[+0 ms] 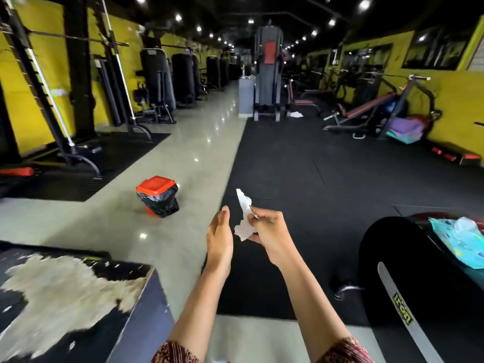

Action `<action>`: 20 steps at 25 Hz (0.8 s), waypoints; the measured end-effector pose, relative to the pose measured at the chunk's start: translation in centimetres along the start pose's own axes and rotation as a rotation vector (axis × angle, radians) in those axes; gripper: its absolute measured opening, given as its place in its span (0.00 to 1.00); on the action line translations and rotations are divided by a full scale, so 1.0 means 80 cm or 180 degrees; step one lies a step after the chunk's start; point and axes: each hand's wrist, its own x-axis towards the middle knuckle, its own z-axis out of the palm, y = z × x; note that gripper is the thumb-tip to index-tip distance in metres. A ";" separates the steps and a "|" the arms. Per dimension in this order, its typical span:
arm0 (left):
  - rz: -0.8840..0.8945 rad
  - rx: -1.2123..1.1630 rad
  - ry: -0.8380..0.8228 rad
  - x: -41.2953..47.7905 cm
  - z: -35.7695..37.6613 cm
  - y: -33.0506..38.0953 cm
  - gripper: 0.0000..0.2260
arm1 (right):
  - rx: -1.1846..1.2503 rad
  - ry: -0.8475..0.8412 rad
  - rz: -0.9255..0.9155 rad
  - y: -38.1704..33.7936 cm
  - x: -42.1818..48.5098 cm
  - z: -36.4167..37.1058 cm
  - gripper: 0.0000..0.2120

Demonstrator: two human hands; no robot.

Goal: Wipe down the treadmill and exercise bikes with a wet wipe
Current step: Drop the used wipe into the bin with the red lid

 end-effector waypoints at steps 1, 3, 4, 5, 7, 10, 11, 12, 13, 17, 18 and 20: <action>-0.0040 0.0050 -0.0019 0.027 0.021 -0.009 0.18 | -0.0028 0.0022 -0.0016 0.005 0.033 -0.013 0.15; -0.0069 0.0066 -0.0037 0.081 0.063 -0.024 0.18 | -0.0083 0.0055 -0.0042 0.010 0.102 -0.036 0.14; -0.0082 0.0061 -0.0019 0.104 0.081 -0.026 0.18 | -0.0105 0.0043 -0.0022 0.010 0.133 -0.046 0.14; -0.0091 0.0039 0.0005 0.132 0.102 -0.028 0.18 | -0.0126 -0.0004 -0.0007 0.007 0.170 -0.056 0.13; -0.0094 -0.0044 0.0085 0.191 0.139 -0.028 0.17 | -0.0190 -0.0145 0.0012 -0.003 0.243 -0.075 0.14; -0.0038 -0.0236 0.0314 0.273 0.175 -0.033 0.15 | -0.0247 -0.0338 -0.0017 -0.010 0.347 -0.091 0.17; -0.0062 -0.0283 0.0405 0.295 0.179 -0.036 0.15 | -0.0269 -0.0338 0.0024 -0.008 0.375 -0.090 0.18; -0.0104 -0.0310 0.0509 0.314 0.180 -0.039 0.14 | -0.0297 -0.0345 0.0083 -0.001 0.398 -0.087 0.19; -0.0127 -0.0307 0.0619 0.336 0.179 -0.045 0.14 | -0.0308 -0.0401 0.0157 0.008 0.422 -0.080 0.19; -0.0131 -0.0291 0.1004 0.459 0.164 -0.070 0.15 | -0.0451 -0.0800 0.0400 0.041 0.533 -0.028 0.17; -0.0158 -0.0311 0.1056 0.495 0.159 -0.075 0.16 | -0.0515 -0.0864 0.0403 0.049 0.566 -0.011 0.16; -0.0154 -0.0394 0.1129 0.562 0.150 -0.081 0.16 | -0.0548 -0.0937 0.0380 0.060 0.635 0.019 0.11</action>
